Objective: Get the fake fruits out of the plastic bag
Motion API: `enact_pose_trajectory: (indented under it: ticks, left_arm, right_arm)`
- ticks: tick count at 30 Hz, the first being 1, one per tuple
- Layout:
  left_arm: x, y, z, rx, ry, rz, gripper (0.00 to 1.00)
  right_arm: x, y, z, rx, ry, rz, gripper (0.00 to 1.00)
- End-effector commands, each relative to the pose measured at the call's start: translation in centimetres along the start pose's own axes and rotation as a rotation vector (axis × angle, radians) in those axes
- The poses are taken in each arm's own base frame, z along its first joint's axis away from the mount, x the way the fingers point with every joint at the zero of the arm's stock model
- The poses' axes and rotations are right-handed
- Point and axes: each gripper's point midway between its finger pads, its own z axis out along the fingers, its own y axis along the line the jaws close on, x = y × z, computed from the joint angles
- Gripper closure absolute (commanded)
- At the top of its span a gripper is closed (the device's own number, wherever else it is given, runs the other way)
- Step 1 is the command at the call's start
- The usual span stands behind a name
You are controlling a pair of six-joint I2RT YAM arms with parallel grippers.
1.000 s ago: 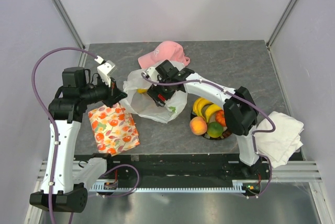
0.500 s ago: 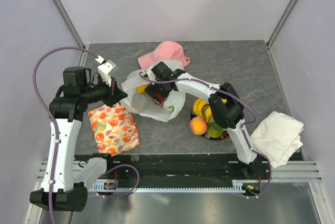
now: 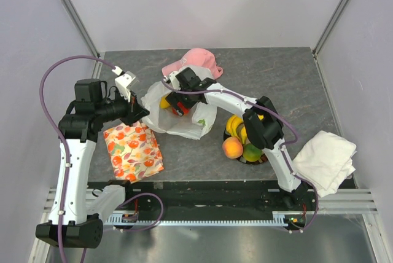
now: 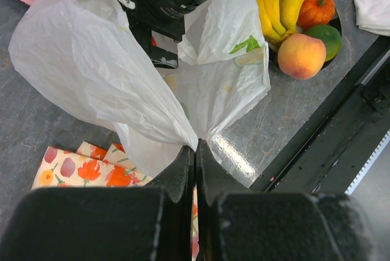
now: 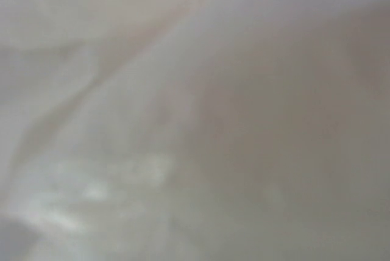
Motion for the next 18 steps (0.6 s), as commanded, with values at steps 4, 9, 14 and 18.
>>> enact_pose_trajectory:
  ticks: [4,9,14,18]
  left_arm:
    - [-0.3,-0.2,-0.1,0.011,-0.022,-0.022,0.99]
    - [-0.1,-0.2,0.1,0.018,-0.019,-0.027,0.98]
    - [-0.4,0.2,0.3,0.011,-0.022,-0.024,0.98]
    - [-1.1,1.2,0.6,-0.022,-0.034,-0.025,0.98]
  right_arm:
    - [-1.6,0.2,1.2,-0.022,-0.052,-0.005,0.05]
    - [-1.9,0.5,1.0,-0.047,-0.059,-0.043,0.32]
    - [-4.1,1.9,-3.3,-0.118,-0.112,-0.076,0.50]
    - [-4.1,4.5,-9.2,-0.251,-0.141,-0.144,0.50]
